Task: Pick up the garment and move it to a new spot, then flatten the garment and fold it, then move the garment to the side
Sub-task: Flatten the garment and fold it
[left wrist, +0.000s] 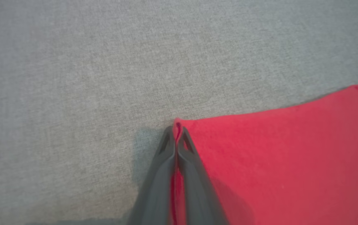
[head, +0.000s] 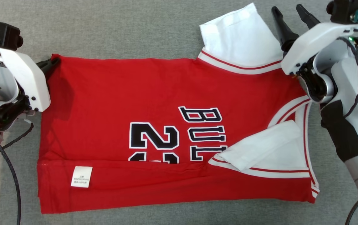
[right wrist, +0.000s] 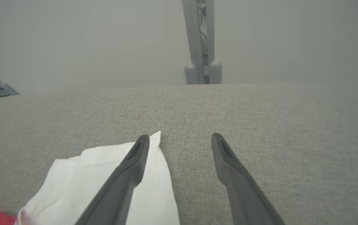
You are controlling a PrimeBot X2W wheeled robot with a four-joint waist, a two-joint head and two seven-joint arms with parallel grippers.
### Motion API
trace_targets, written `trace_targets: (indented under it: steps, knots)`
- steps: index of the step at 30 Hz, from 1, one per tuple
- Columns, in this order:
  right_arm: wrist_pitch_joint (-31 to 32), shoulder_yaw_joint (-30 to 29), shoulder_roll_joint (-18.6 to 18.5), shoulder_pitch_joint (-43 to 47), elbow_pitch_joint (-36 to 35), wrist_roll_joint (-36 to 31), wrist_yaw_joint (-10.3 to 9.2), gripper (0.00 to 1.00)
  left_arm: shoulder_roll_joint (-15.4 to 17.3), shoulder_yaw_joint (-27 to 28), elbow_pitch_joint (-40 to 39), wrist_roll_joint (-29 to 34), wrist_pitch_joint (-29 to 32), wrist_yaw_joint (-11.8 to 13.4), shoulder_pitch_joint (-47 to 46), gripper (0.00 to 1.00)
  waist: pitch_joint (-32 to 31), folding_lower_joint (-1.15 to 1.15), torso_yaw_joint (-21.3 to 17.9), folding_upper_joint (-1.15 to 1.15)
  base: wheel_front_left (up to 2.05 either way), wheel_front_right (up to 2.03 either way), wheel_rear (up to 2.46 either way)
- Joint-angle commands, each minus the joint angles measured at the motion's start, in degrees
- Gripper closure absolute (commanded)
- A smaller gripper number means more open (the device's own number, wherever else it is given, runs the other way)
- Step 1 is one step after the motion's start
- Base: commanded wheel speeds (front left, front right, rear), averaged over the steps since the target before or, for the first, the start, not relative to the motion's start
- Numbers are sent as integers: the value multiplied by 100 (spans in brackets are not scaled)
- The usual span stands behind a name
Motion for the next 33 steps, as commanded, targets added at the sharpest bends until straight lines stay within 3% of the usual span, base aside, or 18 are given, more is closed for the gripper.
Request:
trace_targets:
  steps: [1,13,31,32,33]
  knots:
    - [151,93,-42,-149,50,193,1,0,-13,-58,23,-49,-41,-2,-113,100,59,-1,84,0,0,0,0]
    - [1071,859,-247,-839,420,1292,1,0,-175,-528,194,-272,-219,3,-351,100,232,-1,330,0,0,0,0]
    - [1757,1572,-307,-1532,1036,1957,1,0,-206,-1159,288,-671,-410,9,-687,100,410,-1,429,0,0,0,0]
    - [1784,1600,-314,-1553,1047,1988,1,37,-208,-1191,297,-687,-417,9,-707,100,414,-1,435,0,0,0,0]
    - [1795,1627,-320,-1571,1052,2014,1,62,-207,-1222,305,-706,-437,9,-717,100,417,-1,440,0,0,0,0]
